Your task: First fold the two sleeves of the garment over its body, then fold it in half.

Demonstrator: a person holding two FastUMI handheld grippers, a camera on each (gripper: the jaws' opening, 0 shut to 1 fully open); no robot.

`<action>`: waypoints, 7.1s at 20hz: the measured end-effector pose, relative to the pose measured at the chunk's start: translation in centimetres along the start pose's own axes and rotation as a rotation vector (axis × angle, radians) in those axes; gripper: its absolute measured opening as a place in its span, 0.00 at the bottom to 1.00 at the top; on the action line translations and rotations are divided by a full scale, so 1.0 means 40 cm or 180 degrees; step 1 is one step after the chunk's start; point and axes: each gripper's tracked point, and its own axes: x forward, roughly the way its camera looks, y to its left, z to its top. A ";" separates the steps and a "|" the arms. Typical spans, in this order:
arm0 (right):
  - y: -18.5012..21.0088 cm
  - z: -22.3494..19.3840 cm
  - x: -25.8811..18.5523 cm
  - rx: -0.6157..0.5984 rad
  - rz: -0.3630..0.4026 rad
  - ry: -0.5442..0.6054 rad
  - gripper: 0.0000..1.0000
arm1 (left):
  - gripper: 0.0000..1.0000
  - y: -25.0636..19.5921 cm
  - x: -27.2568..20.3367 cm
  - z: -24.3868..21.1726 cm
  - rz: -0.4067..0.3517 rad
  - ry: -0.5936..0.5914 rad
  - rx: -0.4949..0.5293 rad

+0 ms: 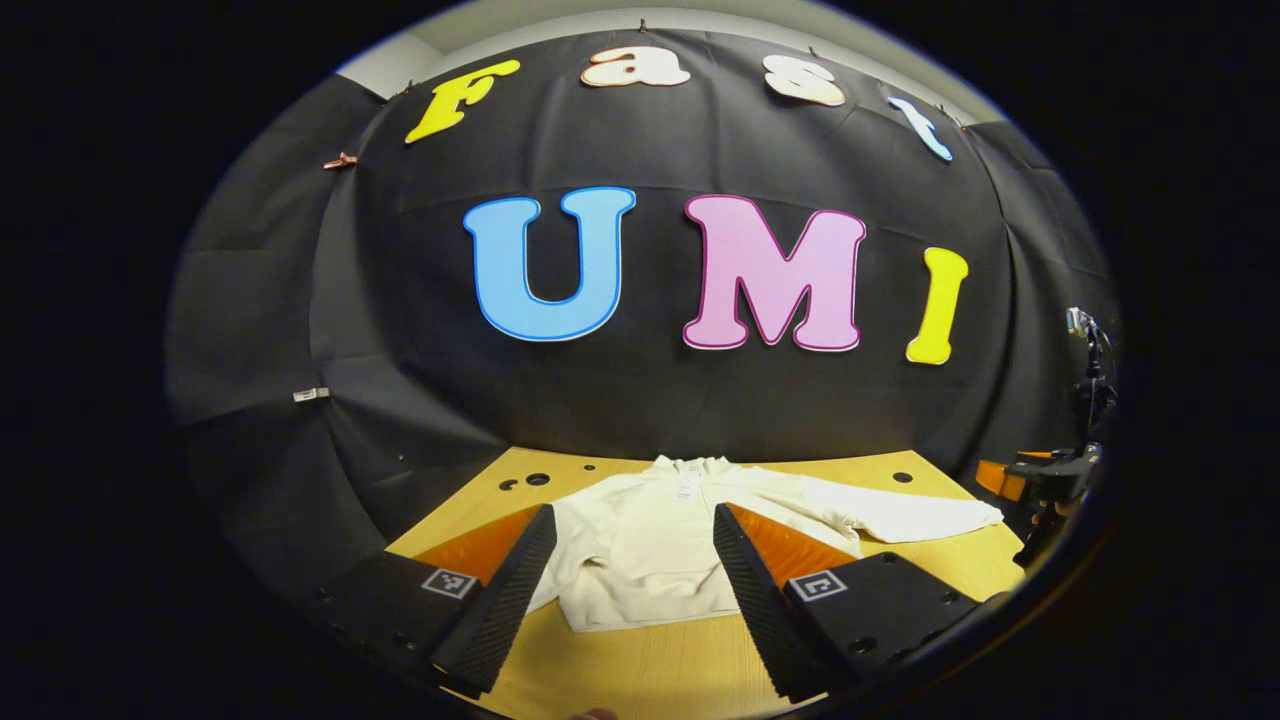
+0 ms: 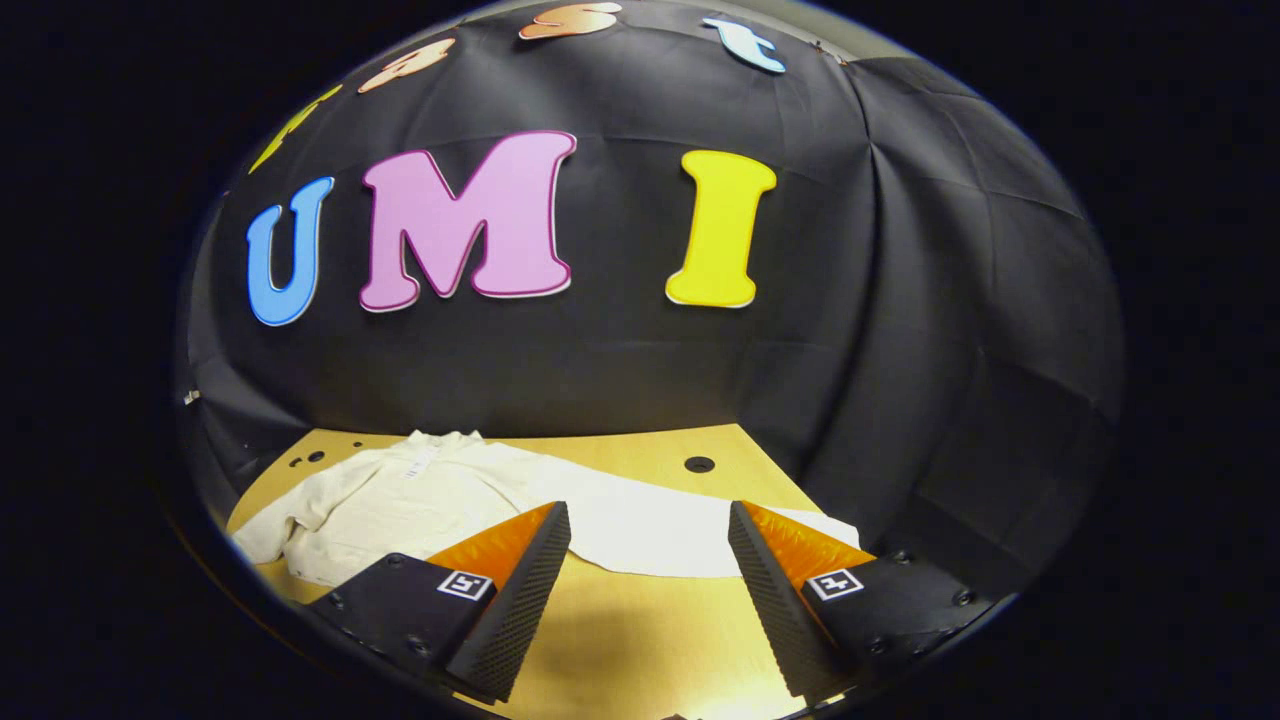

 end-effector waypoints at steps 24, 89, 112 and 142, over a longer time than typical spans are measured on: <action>-0.550 -0.446 0.390 0.0549 -0.0951 0.1500 0.98 | 0.97 -0.097 0.061 -0.185 0.0110 0.0801 -0.0138; 1.267 0.053 0.360 -0.1094 0.1746 0.0496 0.06 | 0.97 0.421 -0.081 -0.263 0.0814 0.0939 -0.0666; 1.086 -0.014 0.235 -0.0653 0.1729 0.0656 0.98 | 0.97 0.657 0.079 -0.383 0.1485 0.1034 -0.0985; 0.328 -0.056 -0.011 -0.0232 0.0464 0.0907 0.98 | 0.41 0.765 0.172 -0.661 0.1879 0.1886 -0.0834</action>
